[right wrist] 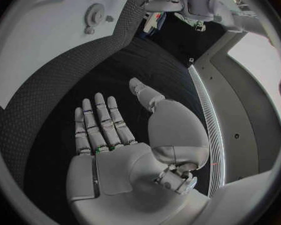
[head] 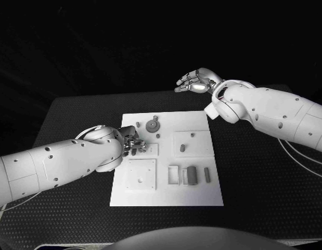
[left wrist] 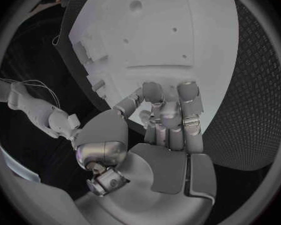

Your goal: Assemble the parts on the task board

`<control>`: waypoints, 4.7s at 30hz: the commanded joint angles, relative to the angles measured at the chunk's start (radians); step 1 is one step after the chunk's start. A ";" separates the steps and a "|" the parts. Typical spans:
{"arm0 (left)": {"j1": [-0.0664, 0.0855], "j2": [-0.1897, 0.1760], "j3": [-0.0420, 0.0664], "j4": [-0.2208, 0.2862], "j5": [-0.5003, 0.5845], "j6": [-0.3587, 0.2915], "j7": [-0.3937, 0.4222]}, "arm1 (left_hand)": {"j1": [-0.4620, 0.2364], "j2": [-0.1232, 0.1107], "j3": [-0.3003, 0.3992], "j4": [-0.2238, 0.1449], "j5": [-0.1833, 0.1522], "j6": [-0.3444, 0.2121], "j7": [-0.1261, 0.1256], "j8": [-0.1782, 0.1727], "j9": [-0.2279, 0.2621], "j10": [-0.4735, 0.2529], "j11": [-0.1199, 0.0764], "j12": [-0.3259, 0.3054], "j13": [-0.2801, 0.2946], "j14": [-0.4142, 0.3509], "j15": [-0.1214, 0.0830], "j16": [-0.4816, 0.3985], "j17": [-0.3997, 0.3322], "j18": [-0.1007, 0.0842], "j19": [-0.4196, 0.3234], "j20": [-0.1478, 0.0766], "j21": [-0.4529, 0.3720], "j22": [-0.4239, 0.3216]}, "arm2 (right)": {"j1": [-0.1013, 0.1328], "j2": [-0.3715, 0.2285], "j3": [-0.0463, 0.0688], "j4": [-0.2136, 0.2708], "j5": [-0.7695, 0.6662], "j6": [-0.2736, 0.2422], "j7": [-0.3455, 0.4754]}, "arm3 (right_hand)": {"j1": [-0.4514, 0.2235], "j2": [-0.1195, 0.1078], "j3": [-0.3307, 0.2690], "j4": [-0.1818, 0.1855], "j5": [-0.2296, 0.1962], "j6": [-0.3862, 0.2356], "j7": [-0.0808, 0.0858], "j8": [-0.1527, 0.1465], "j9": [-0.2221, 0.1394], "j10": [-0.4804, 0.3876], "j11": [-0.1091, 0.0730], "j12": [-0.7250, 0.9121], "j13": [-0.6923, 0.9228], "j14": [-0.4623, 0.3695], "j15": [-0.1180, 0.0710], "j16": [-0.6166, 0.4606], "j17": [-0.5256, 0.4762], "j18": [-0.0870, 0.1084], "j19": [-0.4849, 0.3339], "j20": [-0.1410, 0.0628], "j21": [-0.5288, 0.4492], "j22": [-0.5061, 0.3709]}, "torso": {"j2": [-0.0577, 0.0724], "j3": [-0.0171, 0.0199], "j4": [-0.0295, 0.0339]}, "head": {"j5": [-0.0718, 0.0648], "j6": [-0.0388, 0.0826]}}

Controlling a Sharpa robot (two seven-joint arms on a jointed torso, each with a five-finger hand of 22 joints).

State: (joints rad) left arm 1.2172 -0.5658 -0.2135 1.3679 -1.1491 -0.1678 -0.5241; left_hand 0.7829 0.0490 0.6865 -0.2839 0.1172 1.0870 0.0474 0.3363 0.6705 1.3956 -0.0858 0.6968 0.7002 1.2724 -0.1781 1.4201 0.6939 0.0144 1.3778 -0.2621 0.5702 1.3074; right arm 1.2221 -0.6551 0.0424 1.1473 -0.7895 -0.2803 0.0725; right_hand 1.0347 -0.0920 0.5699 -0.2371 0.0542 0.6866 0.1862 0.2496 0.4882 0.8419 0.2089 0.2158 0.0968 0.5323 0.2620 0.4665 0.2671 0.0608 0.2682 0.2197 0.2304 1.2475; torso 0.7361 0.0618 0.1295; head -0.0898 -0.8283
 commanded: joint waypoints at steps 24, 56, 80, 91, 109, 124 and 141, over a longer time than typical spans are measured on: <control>-0.009 -0.012 -0.006 0.001 0.027 -0.052 0.032 | 0.050 0.016 0.004 0.000 -0.009 0.078 -0.021 -0.018 -0.003 -0.011 0.002 0.006 -0.013 0.009 -0.013 -0.003 -0.014 0.009 0.001 -0.003 -0.013 0.018 | -0.002 0.001 0.000 -0.003 0.002 0.013 0.010 | -0.005 0.006 -0.006 0.001 -0.005 -0.002 0.042 0.003 -0.002 0.006 0.001 -0.005 -0.003 0.007 0.003 -0.005 -0.002 -0.016 0.001 0.001 -0.007 0.003 | 0.000 -0.0005 0.0003 | -0.003 0.006; -0.011 0.007 -0.006 -0.021 0.046 -0.028 0.025 | 0.043 0.010 0.013 0.004 -0.025 0.080 -0.021 -0.019 -0.003 -0.010 0.002 0.008 -0.014 0.011 -0.014 -0.002 -0.017 0.009 0.004 -0.003 -0.014 0.017 | -0.003 0.001 0.000 -0.004 0.001 0.014 0.010 | -0.002 0.007 -0.005 -0.001 -0.005 -0.002 0.041 0.003 -0.003 0.007 0.001 -0.006 -0.006 0.007 0.003 -0.006 -0.002 -0.016 0.001 0.001 -0.010 0.005 | -0.001 0.0003 0.0007 | -0.005 0.005; -0.012 0.007 -0.006 -0.023 0.060 0.050 0.013 | 0.053 -0.014 0.019 -0.001 -0.017 0.079 -0.019 -0.024 -0.003 -0.014 0.004 0.012 -0.016 0.004 -0.011 0.002 -0.019 0.009 0.001 -0.003 -0.017 0.019 | -0.010 0.001 0.000 -0.006 0.002 0.014 0.010 | -0.004 0.007 -0.006 0.000 -0.005 -0.002 0.042 0.004 -0.004 0.008 0.002 -0.007 -0.007 0.007 0.003 -0.007 -0.002 -0.016 0.001 0.001 -0.011 0.007 | 0.000 -0.0001 0.0007 | -0.006 0.000; -0.013 0.007 -0.006 -0.023 0.043 0.063 -0.002 | 0.054 -0.013 0.018 0.001 -0.006 0.081 -0.019 -0.024 -0.003 -0.013 0.004 0.013 -0.016 0.005 -0.011 0.005 -0.019 0.008 0.003 -0.003 -0.015 0.020 | -0.011 0.000 0.000 -0.008 0.002 0.015 0.010 | -0.004 0.007 -0.006 0.000 -0.005 -0.002 0.042 0.004 -0.004 0.008 0.002 -0.008 -0.008 0.007 0.003 -0.007 -0.002 -0.016 0.001 0.001 -0.012 0.007 | 0.000 -0.0004 0.0002 | -0.006 0.001; -0.013 0.004 -0.006 -0.022 0.011 0.046 -0.018 | 0.053 -0.004 0.017 0.003 -0.026 0.080 -0.018 -0.027 -0.004 -0.015 0.004 0.014 -0.018 0.004 -0.011 0.005 -0.021 0.008 0.003 -0.003 -0.016 0.019 | -0.011 -0.001 0.000 -0.008 0.002 0.013 0.011 | -0.004 0.007 -0.006 0.000 -0.005 -0.002 0.042 0.004 -0.005 0.008 0.002 -0.008 -0.009 0.007 0.003 -0.007 -0.002 -0.016 0.002 0.001 -0.013 0.008 | 0.000 -0.0001 0.0002 | -0.005 0.000; -0.013 -0.002 -0.006 -0.020 0.003 0.041 -0.025 | 0.055 0.000 0.017 0.002 -0.046 0.078 -0.018 -0.029 -0.005 -0.016 0.004 0.015 -0.017 0.003 -0.011 0.005 -0.022 0.008 0.001 -0.003 -0.016 0.019 | -0.011 -0.002 0.000 -0.007 0.003 0.013 0.011 | -0.005 0.007 -0.006 0.000 -0.005 -0.002 0.042 0.005 -0.005 0.009 0.002 -0.008 -0.010 0.007 0.003 -0.008 -0.002 -0.016 0.002 0.001 -0.013 0.009 | 0.000 -0.0006 0.0007 | -0.006 -0.001; -0.013 0.000 -0.006 -0.020 0.002 0.025 -0.022 | 0.055 0.000 0.016 0.002 -0.053 0.078 -0.018 -0.030 -0.006 -0.017 0.005 0.016 -0.017 0.003 -0.011 0.005 -0.023 0.008 0.001 -0.003 -0.016 0.019 | -0.011 -0.001 0.000 -0.008 0.003 0.013 0.011 | -0.005 0.007 -0.007 0.001 -0.005 -0.002 0.042 0.005 -0.006 0.009 0.002 -0.009 -0.011 0.007 0.003 -0.008 -0.002 -0.016 0.002 0.001 -0.014 0.010 | 0.000 -0.0004 0.0001 | -0.006 0.000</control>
State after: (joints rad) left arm 1.2158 -0.5658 -0.2106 1.3535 -1.1409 -0.1599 -0.5144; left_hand 0.8119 0.0200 0.6961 -0.2823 0.0684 1.1057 0.0416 0.3130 0.6665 1.3845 -0.0791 0.7085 0.6840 1.2719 -0.1790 1.4200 0.6718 0.0144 1.3774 -0.2588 0.5577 1.3075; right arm 1.2111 -0.6562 0.0424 1.1386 -0.7861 -0.2773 0.0728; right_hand 1.0347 -0.0920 0.5700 -0.2372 0.0542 0.6866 0.1862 0.2496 0.4839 0.8455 0.2126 0.2120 0.0864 0.5345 0.2640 0.4626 0.2668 0.0608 0.2682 0.2197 0.2225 1.2566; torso 0.7363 0.0614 0.1298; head -0.0959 -0.8287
